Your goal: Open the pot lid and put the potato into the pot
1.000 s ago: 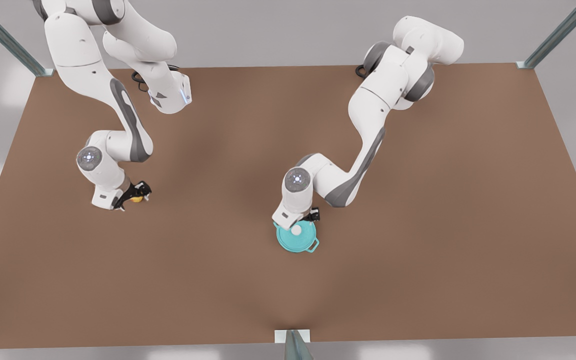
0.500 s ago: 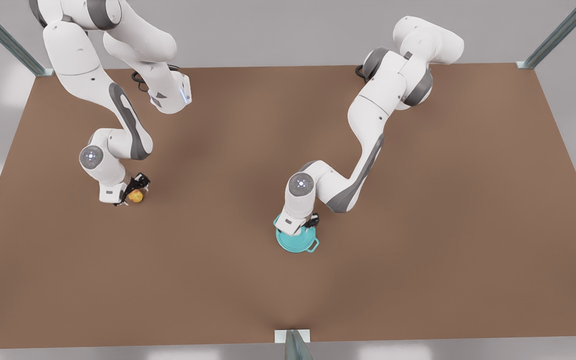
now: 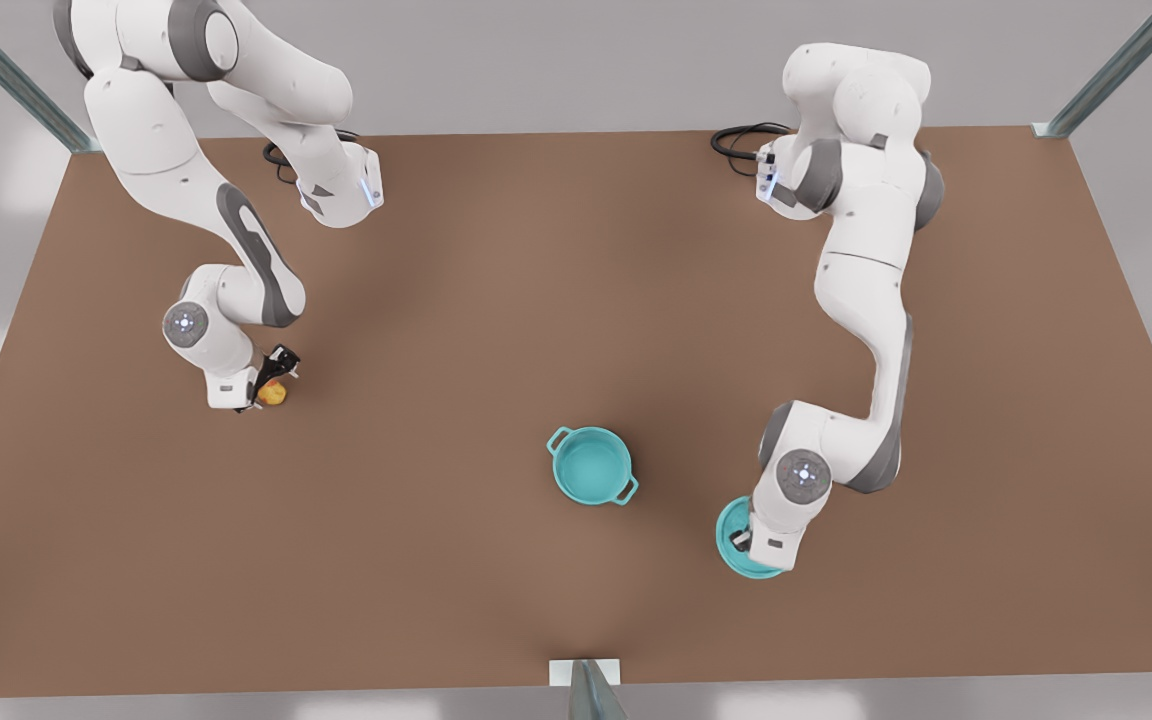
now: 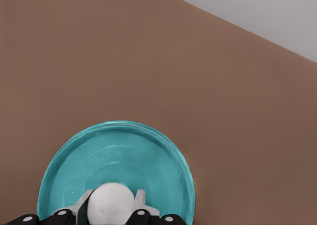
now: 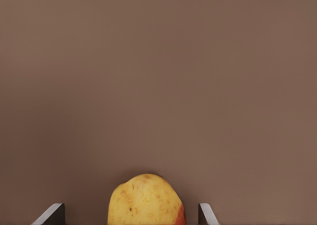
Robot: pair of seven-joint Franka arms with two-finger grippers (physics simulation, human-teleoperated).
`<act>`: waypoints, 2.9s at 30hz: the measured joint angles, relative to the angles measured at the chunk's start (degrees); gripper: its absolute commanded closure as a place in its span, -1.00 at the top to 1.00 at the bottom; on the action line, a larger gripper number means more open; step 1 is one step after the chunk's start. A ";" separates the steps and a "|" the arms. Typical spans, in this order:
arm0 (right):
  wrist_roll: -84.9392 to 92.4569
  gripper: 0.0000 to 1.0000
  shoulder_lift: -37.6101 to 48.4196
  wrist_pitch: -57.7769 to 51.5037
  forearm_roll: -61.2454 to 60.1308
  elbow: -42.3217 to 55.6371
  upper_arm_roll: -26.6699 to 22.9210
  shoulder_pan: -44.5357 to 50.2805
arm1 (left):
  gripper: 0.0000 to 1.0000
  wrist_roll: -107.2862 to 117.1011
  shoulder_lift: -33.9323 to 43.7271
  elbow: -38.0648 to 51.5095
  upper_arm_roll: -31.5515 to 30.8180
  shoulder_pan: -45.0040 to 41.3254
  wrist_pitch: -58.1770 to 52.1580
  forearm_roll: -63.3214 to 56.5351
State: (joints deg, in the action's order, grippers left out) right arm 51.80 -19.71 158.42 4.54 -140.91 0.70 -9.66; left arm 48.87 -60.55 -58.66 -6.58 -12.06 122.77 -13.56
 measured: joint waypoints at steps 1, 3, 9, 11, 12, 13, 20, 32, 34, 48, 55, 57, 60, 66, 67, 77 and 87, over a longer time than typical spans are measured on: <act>0.30 0.98 -0.08 0.11 0.01 0.00 0.00 0.00 | -0.42 -1.25 -0.60 0.00 -0.01 0.28 0.85 0.01; 0.84 0.94 0.09 0.26 0.04 0.00 0.00 0.04 | 1.00 -3.61 -1.21 0.00 -0.07 0.41 2.34 0.15; 2.16 0.74 0.52 0.36 0.03 0.06 0.06 0.35 | 1.00 -13.95 7.04 -0.11 0.38 6.72 -3.56 1.76; 2.51 0.70 0.57 0.36 0.01 0.15 0.16 0.43 | 1.00 -17.78 23.56 -7.93 0.57 10.91 -11.85 5.22; 2.67 0.70 0.59 0.36 0.00 0.24 0.24 0.45 | 1.00 -19.34 33.39 -18.25 0.57 12.32 -12.80 7.80; 2.83 0.69 0.56 0.36 -0.03 0.30 0.33 0.49 | 1.00 -20.86 39.12 -23.68 0.58 13.05 -13.73 9.66; 3.71 0.31 0.66 0.25 -0.10 0.44 0.52 0.61 | 1.00 -29.36 44.52 -27.24 3.22 14.15 -18.60 14.58; 5.27 0.35 1.32 0.01 -0.12 0.53 0.47 0.38 | 1.00 -37.20 44.07 -27.33 2.90 13.64 -21.04 15.29; 5.62 0.35 1.44 -0.01 -0.12 0.53 0.34 0.36 | 1.00 -38.07 44.04 -27.33 2.90 13.64 -21.14 15.28; 8.16 0.04 1.13 -0.09 -0.18 0.53 -0.06 -0.02 | 1.00 -42.03 43.90 -27.42 2.90 13.64 -21.38 15.28; 9.42 0.04 4.07 -1.42 -0.20 0.79 -0.09 0.07 | 1.00 -43.12 43.88 -27.42 2.90 13.64 -21.40 15.28; 9.68 0.04 5.43 -2.69 -0.29 1.21 0.05 0.17 | 1.00 -43.36 43.88 -27.42 2.90 13.64 -21.40 15.28; 9.89 0.04 7.41 -6.02 -1.18 3.44 1.86 0.38 | 1.00 -43.67 43.84 -27.37 2.90 13.68 -21.39 15.27; 8.64 0.02 8.92 -16.33 -2.63 12.42 8.73 0.39 | 1.00 -44.04 44.10 -27.21 3.20 14.10 -21.55 15.28; 8.06 0.02 8.82 -18.20 -2.72 14.07 10.43 0.41 | 1.00 -44.06 44.08 -27.23 3.15 14.08 -21.59 15.28; -1.87 0.03 4.18 -30.35 -5.37 28.20 22.83 4.59 | 1.00 -44.28 44.03 -27.26 3.07 13.81 -21.78 15.28; -16.68 0.03 -12.21 -34.16 -6.69 50.89 23.01 16.77 | 1.00 -44.41 43.97 -27.24 3.07 13.81 -21.77 15.26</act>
State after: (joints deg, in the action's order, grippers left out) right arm 35.12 -31.92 124.26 -2.15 -90.02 23.71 7.10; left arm 4.45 -16.59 -85.90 -3.51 1.76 101.00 1.70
